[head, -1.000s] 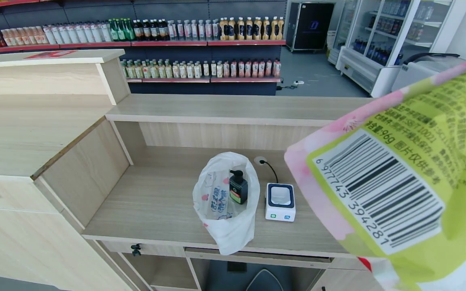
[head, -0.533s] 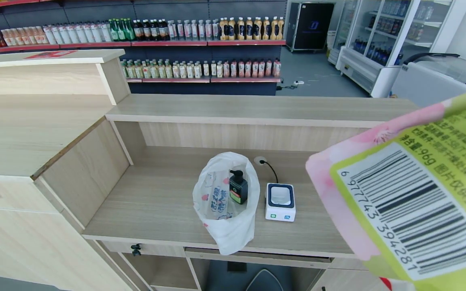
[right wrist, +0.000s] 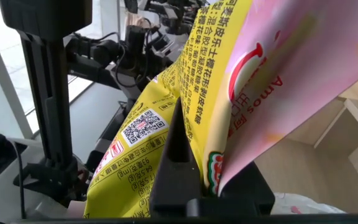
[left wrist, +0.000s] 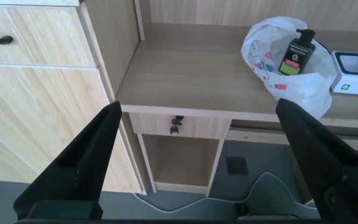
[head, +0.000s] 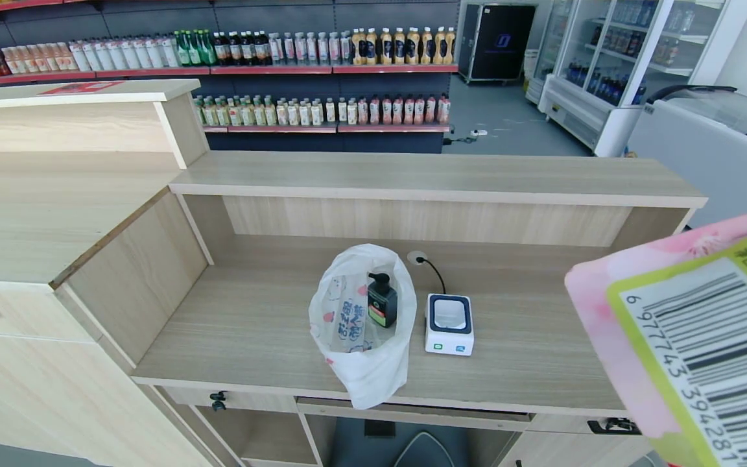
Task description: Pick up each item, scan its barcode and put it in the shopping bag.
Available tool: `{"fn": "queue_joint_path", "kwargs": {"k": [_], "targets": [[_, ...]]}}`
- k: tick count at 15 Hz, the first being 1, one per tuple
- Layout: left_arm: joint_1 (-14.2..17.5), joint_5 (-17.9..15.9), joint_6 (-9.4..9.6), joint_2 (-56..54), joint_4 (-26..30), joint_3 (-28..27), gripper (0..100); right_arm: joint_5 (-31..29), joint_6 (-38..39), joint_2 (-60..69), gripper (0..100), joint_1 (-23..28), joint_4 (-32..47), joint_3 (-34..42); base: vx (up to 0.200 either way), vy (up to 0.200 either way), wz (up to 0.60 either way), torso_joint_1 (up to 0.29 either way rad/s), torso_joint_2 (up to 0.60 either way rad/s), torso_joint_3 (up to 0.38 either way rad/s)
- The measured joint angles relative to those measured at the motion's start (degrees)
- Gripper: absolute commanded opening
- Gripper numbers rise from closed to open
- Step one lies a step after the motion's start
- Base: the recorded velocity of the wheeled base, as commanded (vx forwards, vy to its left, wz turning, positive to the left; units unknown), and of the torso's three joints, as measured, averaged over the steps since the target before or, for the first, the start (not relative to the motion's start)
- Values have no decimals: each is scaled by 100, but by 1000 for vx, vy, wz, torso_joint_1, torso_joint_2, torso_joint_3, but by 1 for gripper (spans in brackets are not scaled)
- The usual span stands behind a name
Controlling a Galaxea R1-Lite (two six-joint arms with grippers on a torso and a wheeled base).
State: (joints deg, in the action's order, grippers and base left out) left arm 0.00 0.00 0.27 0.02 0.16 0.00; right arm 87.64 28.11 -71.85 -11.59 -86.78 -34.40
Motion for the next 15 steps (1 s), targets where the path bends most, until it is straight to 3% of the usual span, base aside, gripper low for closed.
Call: {"fn": "queue_joint_path", "kwargs": {"k": [15], "targets": [[0,0,0,0,2,0,100,2,-830,-150,0,112,-11,59,0,0,0,0,0,0]]}}
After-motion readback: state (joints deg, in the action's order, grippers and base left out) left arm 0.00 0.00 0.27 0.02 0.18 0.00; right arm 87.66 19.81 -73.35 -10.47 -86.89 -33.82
